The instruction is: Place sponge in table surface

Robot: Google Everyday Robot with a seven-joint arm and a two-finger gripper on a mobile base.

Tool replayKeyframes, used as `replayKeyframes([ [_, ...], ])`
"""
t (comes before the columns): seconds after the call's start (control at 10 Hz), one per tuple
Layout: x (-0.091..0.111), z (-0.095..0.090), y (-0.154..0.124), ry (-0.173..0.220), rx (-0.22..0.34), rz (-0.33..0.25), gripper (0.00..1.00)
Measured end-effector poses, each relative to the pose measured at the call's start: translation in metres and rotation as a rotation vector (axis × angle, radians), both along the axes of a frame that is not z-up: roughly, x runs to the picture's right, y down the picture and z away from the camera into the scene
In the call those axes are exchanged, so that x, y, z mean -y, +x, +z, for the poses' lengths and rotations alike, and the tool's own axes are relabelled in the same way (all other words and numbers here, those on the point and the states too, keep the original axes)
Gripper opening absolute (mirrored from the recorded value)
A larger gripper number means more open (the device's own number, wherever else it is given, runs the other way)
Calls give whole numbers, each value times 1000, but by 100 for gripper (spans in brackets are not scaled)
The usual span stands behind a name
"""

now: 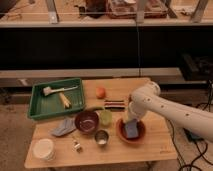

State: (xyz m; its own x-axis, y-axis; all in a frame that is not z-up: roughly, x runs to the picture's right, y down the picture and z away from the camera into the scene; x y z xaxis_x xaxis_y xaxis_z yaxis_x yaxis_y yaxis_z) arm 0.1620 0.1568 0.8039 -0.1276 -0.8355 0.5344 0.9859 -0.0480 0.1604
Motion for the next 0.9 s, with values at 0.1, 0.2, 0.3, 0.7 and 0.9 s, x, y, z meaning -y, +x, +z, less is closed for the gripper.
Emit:
replayKeyframes([
  [0.1,10,-3,13,11,-13,6,37],
  [0.2,26,-5,32,27,-33,10,37],
  [0.3,44,-9,58,40,-59,12,37],
  [0.7,137,-5,142,83,-105,40,37],
  [0.9,173,14,159,75,-86,47,37],
])
